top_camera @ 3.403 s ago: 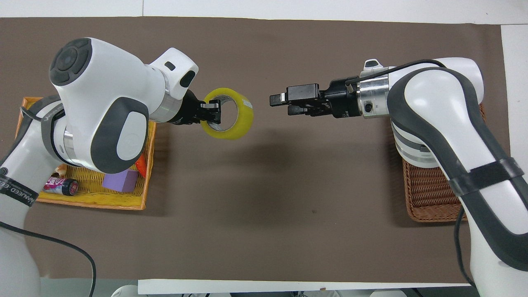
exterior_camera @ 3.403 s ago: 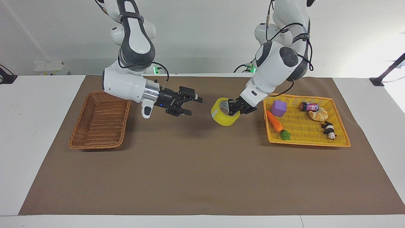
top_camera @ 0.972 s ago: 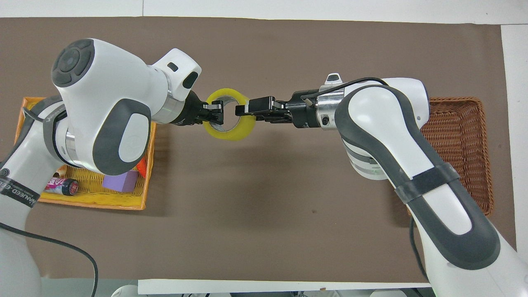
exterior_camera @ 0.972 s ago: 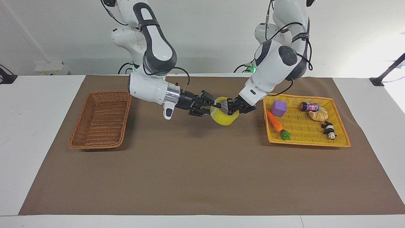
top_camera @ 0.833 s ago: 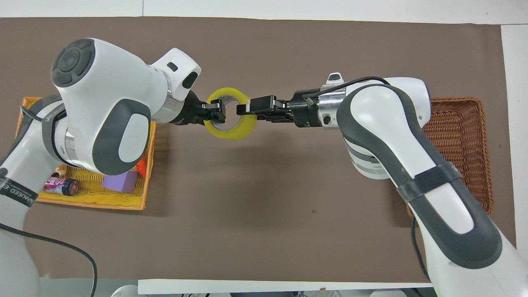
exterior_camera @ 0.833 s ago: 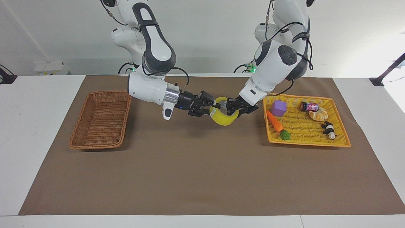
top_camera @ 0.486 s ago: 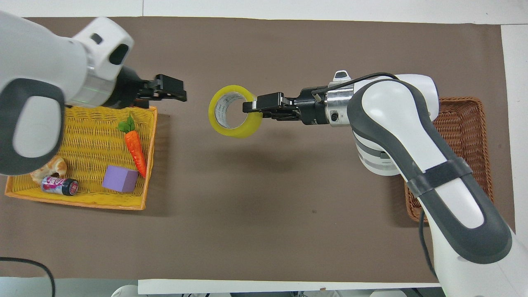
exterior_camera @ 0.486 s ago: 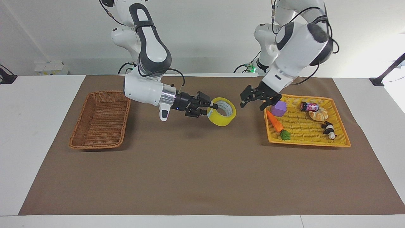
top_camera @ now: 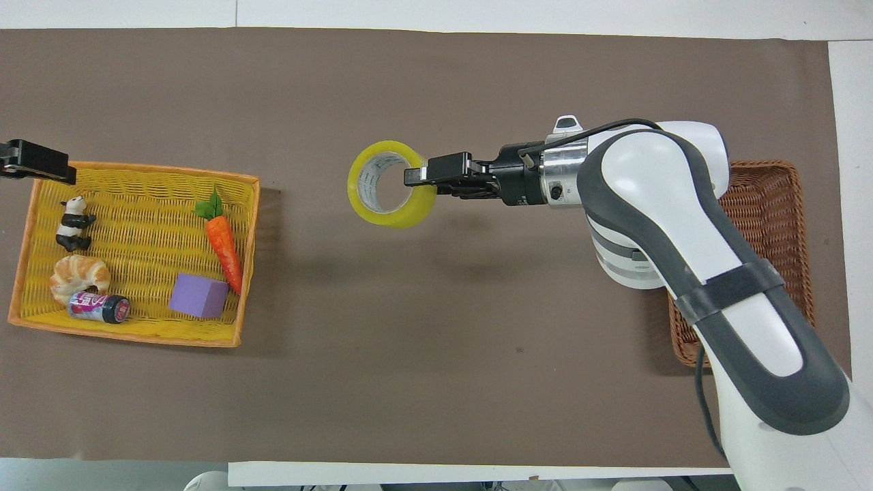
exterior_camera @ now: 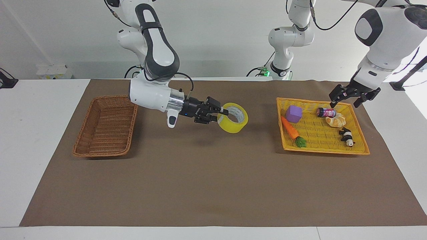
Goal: Move tape to another basket
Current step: 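Carry the tape with the right gripper and lower it into the wicker basket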
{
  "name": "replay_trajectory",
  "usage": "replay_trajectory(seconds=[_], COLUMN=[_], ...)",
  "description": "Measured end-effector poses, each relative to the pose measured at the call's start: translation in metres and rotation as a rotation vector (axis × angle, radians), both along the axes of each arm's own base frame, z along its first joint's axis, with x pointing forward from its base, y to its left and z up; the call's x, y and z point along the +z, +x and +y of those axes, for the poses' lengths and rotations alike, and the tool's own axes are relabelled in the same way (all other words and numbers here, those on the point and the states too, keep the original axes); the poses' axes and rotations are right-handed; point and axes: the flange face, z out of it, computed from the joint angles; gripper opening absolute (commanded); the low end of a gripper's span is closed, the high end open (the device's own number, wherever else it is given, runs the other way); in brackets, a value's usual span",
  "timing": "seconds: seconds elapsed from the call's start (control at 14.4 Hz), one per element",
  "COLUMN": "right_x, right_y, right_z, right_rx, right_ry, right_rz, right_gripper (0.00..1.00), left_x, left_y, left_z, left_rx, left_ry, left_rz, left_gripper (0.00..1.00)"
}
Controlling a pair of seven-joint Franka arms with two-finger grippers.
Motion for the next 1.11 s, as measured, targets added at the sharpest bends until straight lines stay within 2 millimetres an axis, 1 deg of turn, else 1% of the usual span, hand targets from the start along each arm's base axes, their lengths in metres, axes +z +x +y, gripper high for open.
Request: replay_trajectory(seconds=[0.07, 0.14, 0.21, 0.28, 0.35, 0.42, 0.49, 0.56, 0.62, 0.69, 0.76, 0.83, 0.9, 1.11], right_x=[-0.002, -0.004, -0.005, -0.008, -0.011, -0.014, -0.017, -0.020, -0.022, -0.023, -0.024, -0.026, -0.028, -0.038], right_y=[0.004, 0.009, 0.014, 0.017, 0.017, 0.015, 0.009, -0.001, -0.012, -0.024, -0.035, -0.044, -0.051, -0.065], right_z=[-0.018, -0.046, -0.082, -0.122, -0.168, -0.219, -0.270, -0.315, -0.352, -0.384, -0.411, -0.432, -0.447, -0.472], right_rx=[0.031, 0.062, 0.088, 0.106, 0.116, 0.115, 0.104, 0.090, 0.078, 0.062, 0.046, 0.038, 0.038, 0.035], right_ry=[-0.029, -0.046, -0.048, -0.057, -0.079, -0.106, -0.127, -0.145, -0.155, -0.165, -0.187, -0.212, -0.232, -0.248], right_rz=[-0.003, -0.006, -0.011, -0.011, -0.008, -0.008, -0.010, -0.004, 0.011, 0.028, 0.039, 0.040, 0.036, 0.038], right_gripper=[0.00, 0.00, 0.00, 0.00, 0.00, 0.00, 0.00, 0.00, 0.00, 0.00, 0.00, 0.00, 0.00, 0.00], left_x=[0.002, 0.004, 0.005, 0.005, 0.004, 0.004, 0.006, 0.012, 0.022, 0.033, 0.042, 0.048, 0.047, 0.037], left_y=[-0.002, -0.003, -0.003, -0.003, -0.003, -0.004, -0.007, -0.010, -0.013, -0.014, -0.014, -0.011, -0.009, -0.004], left_z=[0.011, 0.018, 0.023, 0.025, 0.023, 0.021, 0.019, 0.017, 0.016, 0.016, 0.016, 0.016, 0.016, 0.016], left_rx=[0.012, 0.023, 0.031, 0.033, 0.030, 0.024, 0.016, 0.012, 0.012, 0.014, 0.016, 0.016, 0.014, 0.011], left_ry=[0.004, 0.005, 0.006, 0.006, 0.007, 0.016, 0.032, 0.043, 0.047, 0.048, 0.050, 0.050, 0.050, 0.050], left_rz=[-0.002, -0.005, -0.006, -0.005, -0.002, 0.007, 0.025, 0.046, 0.066, 0.080, 0.081, 0.072, 0.071, 0.089], left_gripper=[1.00, 1.00, 1.00, 1.00, 1.00, 1.00, 1.00, 1.00, 1.00, 1.00, 1.00, 1.00, 1.00, 1.00])
